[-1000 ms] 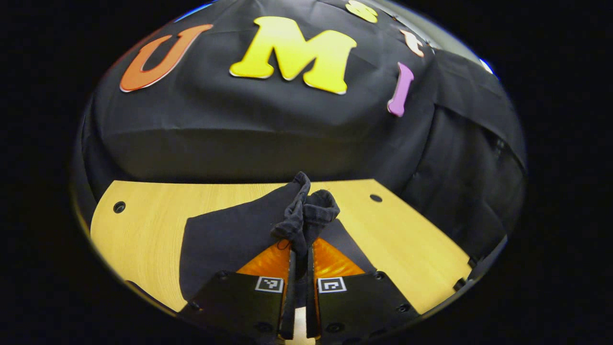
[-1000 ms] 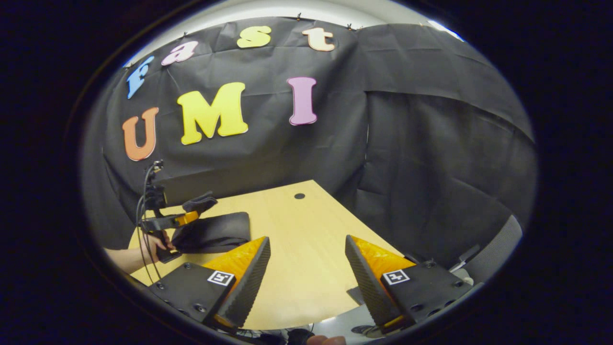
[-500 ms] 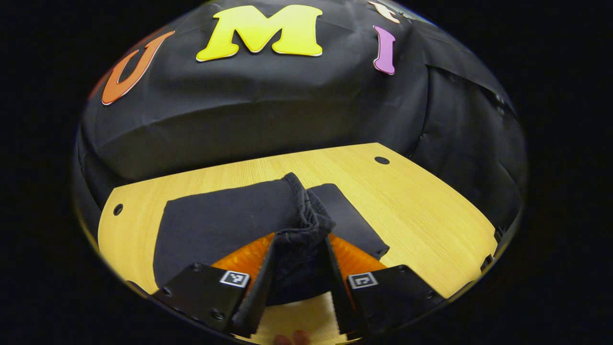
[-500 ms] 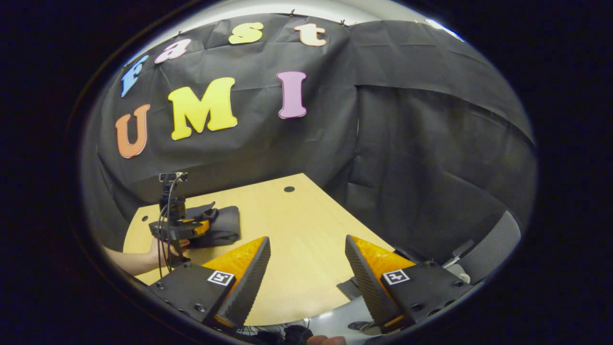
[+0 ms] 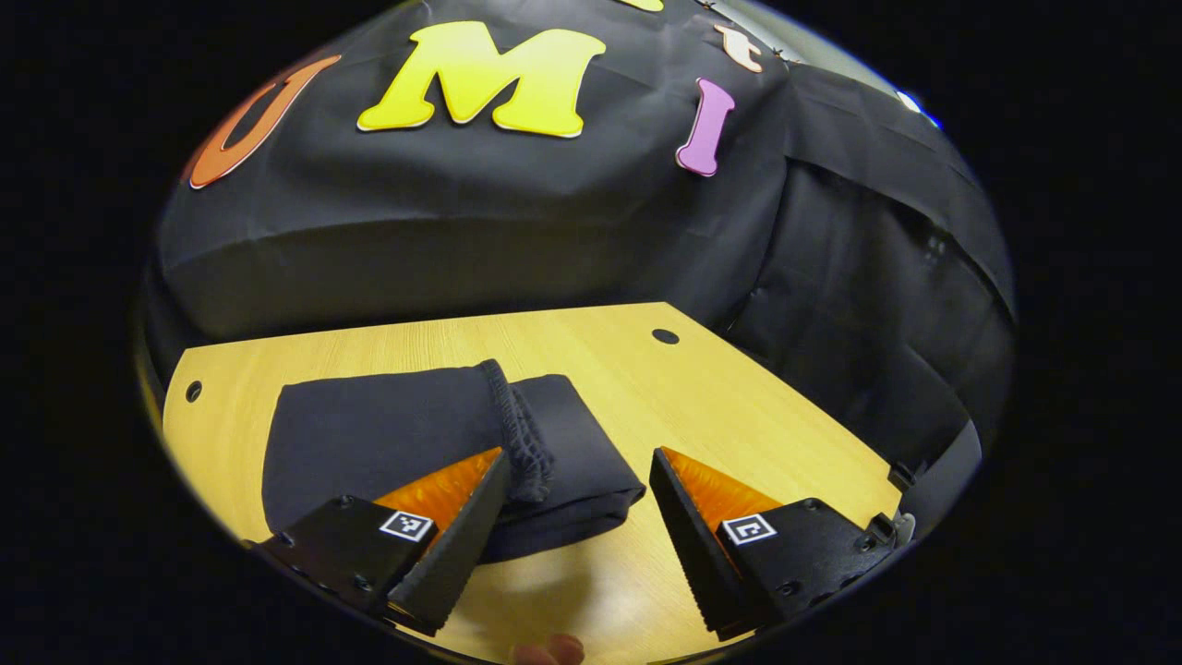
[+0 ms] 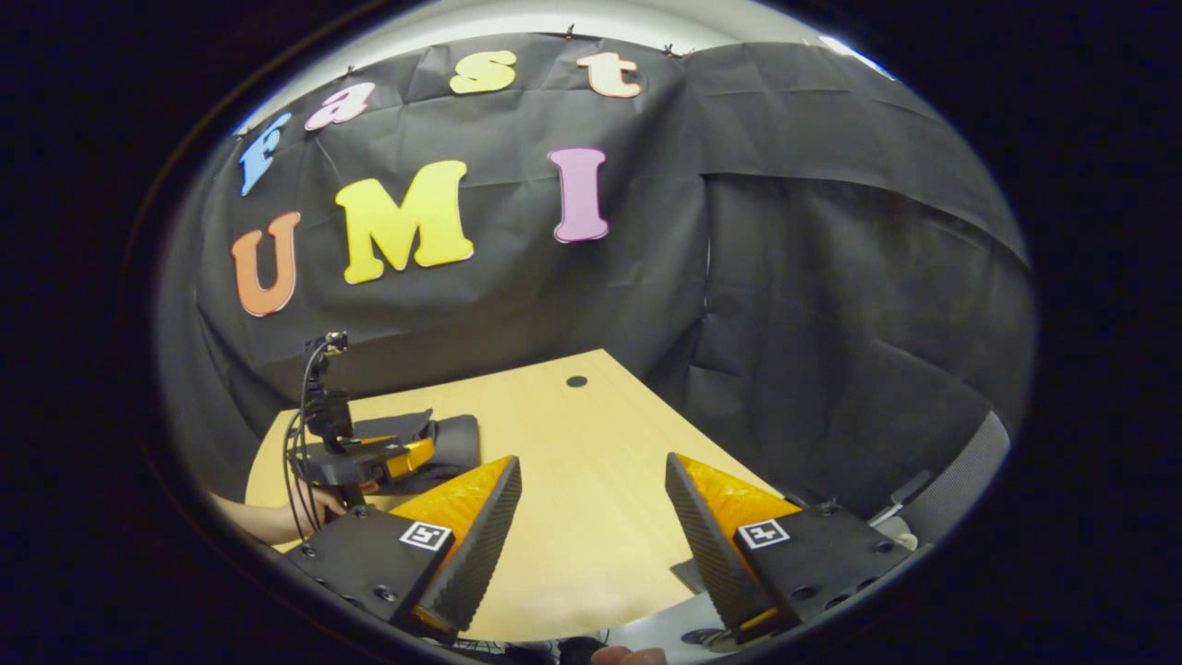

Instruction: Grasp the waist and the cuffs of the jeans and fold them to make the two legs overlap; first hold the waist and fold one-third of the jeans toward the cuffs, then hold the cuffs and fold the remaining one-third in the same direction to finish folding.

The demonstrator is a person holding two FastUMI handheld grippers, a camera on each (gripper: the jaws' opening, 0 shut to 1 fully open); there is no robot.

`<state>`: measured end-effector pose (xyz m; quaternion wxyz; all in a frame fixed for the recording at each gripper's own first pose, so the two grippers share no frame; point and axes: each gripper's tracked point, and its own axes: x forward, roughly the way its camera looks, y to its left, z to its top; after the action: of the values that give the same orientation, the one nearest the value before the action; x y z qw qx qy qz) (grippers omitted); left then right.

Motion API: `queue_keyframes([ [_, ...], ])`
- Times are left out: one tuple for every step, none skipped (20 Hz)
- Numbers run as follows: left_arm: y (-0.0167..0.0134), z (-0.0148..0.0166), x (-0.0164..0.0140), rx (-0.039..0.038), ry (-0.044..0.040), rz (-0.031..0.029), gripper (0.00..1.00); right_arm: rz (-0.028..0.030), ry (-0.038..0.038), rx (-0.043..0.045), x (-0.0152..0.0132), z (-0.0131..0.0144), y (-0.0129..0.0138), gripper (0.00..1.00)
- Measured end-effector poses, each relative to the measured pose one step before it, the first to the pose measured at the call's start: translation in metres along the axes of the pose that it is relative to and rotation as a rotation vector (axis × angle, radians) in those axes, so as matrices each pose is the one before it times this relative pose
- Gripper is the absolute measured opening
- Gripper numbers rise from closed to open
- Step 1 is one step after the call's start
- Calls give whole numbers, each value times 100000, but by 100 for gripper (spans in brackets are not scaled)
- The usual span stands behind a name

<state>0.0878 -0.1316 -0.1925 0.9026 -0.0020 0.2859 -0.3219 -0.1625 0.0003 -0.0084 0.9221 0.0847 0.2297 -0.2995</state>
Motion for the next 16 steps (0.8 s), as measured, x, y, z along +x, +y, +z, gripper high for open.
queue_keyframes([
  [-108, 615, -822, -601, -1525, 375, 98, 1794, -1177, -153, 428, 552, 671, 94],
  [-45, 765, -975, -923, -2036, 635, 98, 2106, -1310, -312, 471, 622, 881, 94],
  [270, 1193, -1273, -397, -2679, 1607, 98, 2375, -1686, -455, 531, 694, 978, 94],
  [302, 1340, -1329, -723, -3216, 2219, 98, 2725, -1756, -567, 574, 794, 1171, 96],
  [302, 1438, -1422, -1193, -3549, 2337, 98, 3102, -1596, -684, 619, 710, 1214, 94],
  [465, 1674, -1450, -640, -3902, 2563, 98, 3686, -1338, -721, 714, 692, 1434, 94],
  [957, 1805, -1530, -156, -4304, 3935, 98, 3790, -1391, -978, 739, 726, 1449, 94],
  [981, 1647, -1368, -653, -3604, 3692, 97, 3748, -1610, -1388, 822, 795, 1511, 96],
  [1009, 1766, -1159, -1050, -3263, 3909, 97, 3875, -1560, -1739, 744, 697, 1429, 94],
  [1064, 1813, -1225, -1440, -3315, 3954, 97, 3396, -1980, -1658, 746, 788, 1385, 94],
  [930, 1416, -926, -1229, -2738, 3614, 97, 3354, -2130, -1506, 712, 879, 1293, 96],
  [858, 1264, -833, -218, -2710, 3194, 97, 2581, -2099, -968, 661, 830, 1197, 95],
  [787, 1093, -981, 595, -2986, 3335, 97, 2553, -1936, -105, 630, 662, 1050, 94],
  [664, 1130, -645, 943, -3390, 3594, 97, 2078, -2262, 538, 520, 640, 969, 94],
  [831, 1345, -663, 388, -2952, 2571, 97, 1793, -2115, 198, 493, 505, 858, 94],
  [1035, 1723, -573, 321, -2693, 2377, 100, 440, -1850, -227, 389, 387, 539, 96],
])
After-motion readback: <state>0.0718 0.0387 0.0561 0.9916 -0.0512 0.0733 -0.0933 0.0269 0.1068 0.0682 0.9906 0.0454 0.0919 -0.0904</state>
